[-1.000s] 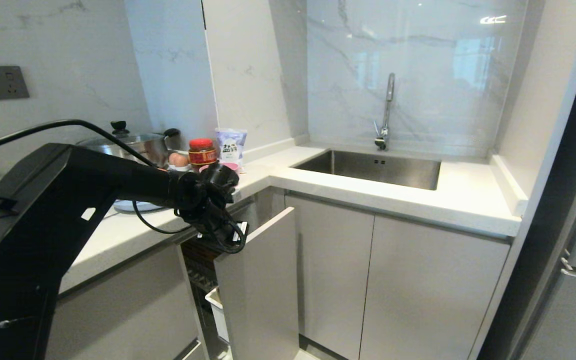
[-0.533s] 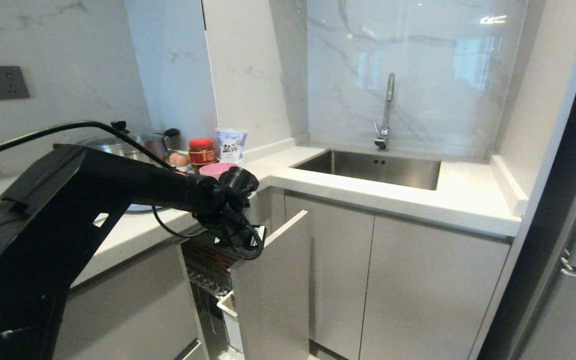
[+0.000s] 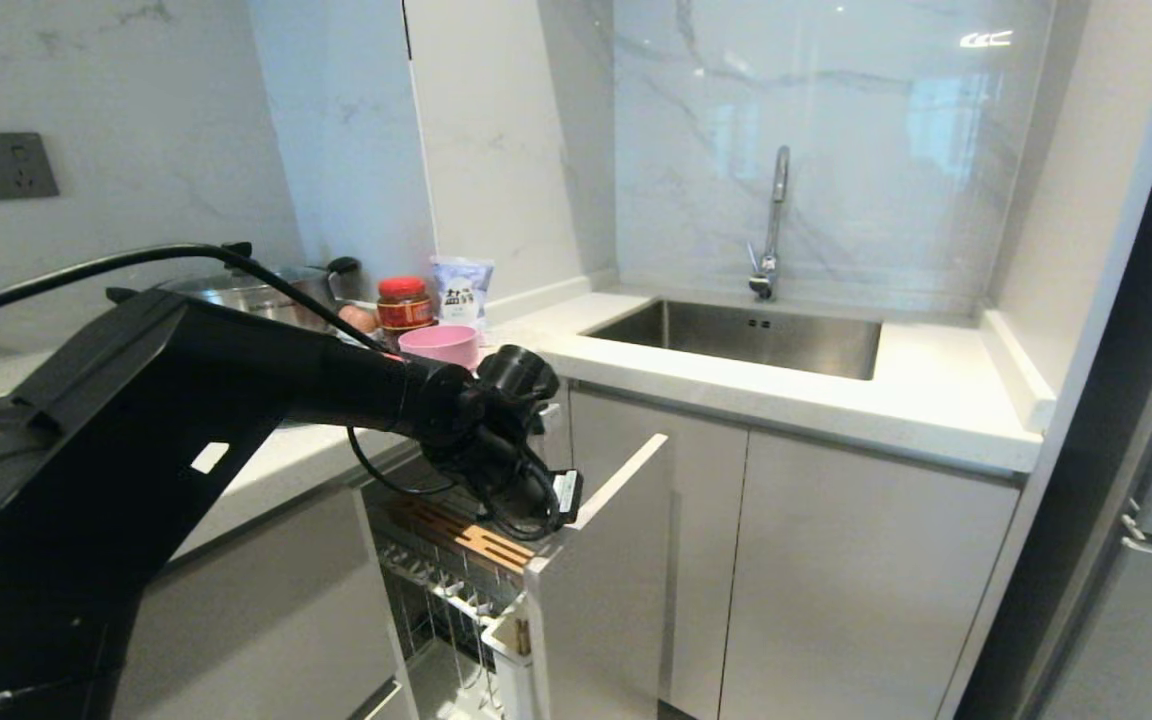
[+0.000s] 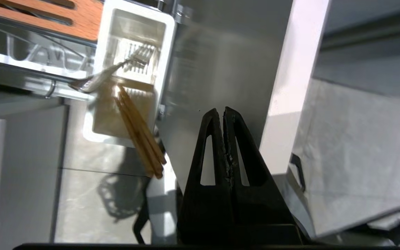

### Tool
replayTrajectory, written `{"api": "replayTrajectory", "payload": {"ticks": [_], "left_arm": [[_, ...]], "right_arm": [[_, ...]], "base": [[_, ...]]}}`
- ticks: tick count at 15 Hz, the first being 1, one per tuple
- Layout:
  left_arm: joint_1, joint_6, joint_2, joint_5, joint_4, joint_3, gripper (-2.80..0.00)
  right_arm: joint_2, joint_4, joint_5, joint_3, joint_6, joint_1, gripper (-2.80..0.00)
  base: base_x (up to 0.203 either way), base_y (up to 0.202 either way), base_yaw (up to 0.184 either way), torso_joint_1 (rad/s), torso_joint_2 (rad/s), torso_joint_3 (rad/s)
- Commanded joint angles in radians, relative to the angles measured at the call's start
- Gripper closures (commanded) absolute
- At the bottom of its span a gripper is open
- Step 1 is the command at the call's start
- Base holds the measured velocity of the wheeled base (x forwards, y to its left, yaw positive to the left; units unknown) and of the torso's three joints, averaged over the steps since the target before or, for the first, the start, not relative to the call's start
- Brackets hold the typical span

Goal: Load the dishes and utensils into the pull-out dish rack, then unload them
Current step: Open the cupboard

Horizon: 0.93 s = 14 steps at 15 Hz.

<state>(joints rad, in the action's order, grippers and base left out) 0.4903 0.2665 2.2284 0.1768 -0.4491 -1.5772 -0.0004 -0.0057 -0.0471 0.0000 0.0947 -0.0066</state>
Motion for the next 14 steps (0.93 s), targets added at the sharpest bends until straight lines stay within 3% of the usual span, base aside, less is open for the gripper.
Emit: {"api": "replayTrajectory", "payload": {"ticks": [1,8,14], "left_arm": [[0.029,0.024,-0.015,0.057,-0.002,0.010,0.00],[0.097,0.073,-0.010,0.117,0.000,0.029,0.00],[0.134,0.077,-0.010,0.121,-0.002,0.043,0.00]], "right_arm": [[-0.003,0.000,0.000,0.000,0.000,0.000,0.00],[-0.004,0.000,0.000,0.000,0.000,0.000,0.00],[-0.003,0.000,0.000,0.000,0.000,-0.001,0.00]], "base": [[0.000,0.000,0.000,0.000,0.00,0.000],[0.000,0.000,0.000,0.000,0.00,0.000],[0.000,0.000,0.000,0.000,0.00,0.000]]}}
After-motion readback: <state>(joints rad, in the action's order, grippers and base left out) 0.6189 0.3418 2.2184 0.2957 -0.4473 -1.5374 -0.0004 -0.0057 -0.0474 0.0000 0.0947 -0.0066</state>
